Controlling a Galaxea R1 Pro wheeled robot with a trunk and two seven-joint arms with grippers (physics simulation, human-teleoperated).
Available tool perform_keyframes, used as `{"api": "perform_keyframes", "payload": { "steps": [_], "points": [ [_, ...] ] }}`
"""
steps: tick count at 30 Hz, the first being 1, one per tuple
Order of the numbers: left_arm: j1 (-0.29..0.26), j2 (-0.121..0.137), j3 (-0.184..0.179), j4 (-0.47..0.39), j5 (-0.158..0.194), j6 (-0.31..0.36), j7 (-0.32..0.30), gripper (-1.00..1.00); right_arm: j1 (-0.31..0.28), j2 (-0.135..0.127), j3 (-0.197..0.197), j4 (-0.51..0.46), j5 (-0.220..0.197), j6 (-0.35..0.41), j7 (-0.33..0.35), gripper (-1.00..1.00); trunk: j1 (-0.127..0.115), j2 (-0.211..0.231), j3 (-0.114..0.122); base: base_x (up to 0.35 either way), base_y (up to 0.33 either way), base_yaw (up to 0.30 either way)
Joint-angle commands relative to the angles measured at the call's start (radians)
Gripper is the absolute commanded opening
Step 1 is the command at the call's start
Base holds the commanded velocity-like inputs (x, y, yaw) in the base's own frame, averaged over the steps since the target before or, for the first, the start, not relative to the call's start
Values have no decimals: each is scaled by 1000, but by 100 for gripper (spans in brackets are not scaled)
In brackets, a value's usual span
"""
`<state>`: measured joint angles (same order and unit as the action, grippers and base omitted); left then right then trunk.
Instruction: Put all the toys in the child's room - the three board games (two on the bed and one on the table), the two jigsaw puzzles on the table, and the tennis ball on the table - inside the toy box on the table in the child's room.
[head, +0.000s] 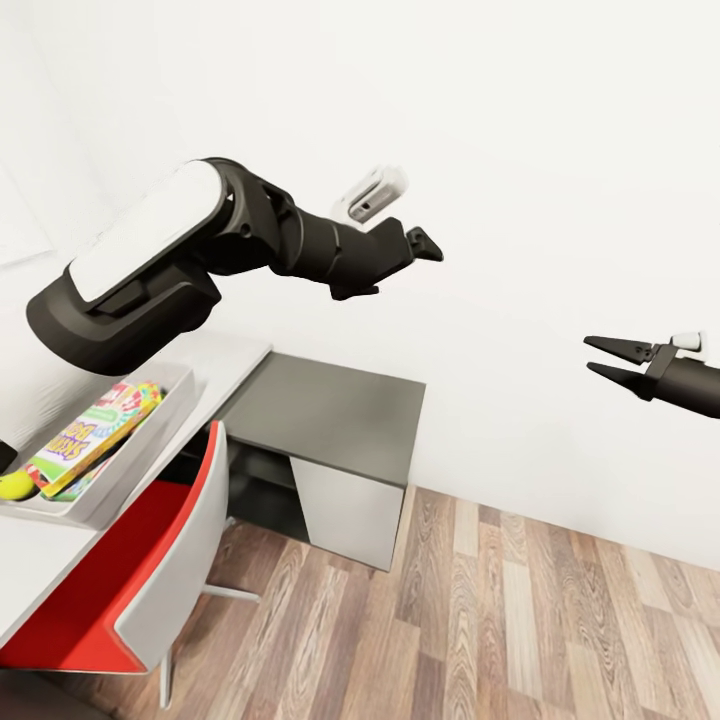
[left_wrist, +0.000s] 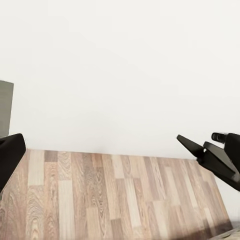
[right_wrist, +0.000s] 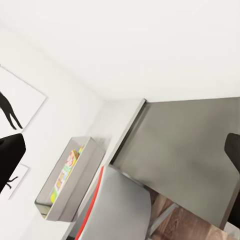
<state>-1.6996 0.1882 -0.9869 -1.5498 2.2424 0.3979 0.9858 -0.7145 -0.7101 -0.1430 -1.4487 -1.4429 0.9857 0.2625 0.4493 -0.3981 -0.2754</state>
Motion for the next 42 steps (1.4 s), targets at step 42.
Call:
{"api": "perform_keyframes", "payload": {
  "steps": [42],
  "points": [
    [-2, 50, -74, -9, 3, -114, -4, 100, 21, 3, 88, -4, 9, 1, 10, 100, 1, -2, 66, -75, 0, -4]
  ]
}}
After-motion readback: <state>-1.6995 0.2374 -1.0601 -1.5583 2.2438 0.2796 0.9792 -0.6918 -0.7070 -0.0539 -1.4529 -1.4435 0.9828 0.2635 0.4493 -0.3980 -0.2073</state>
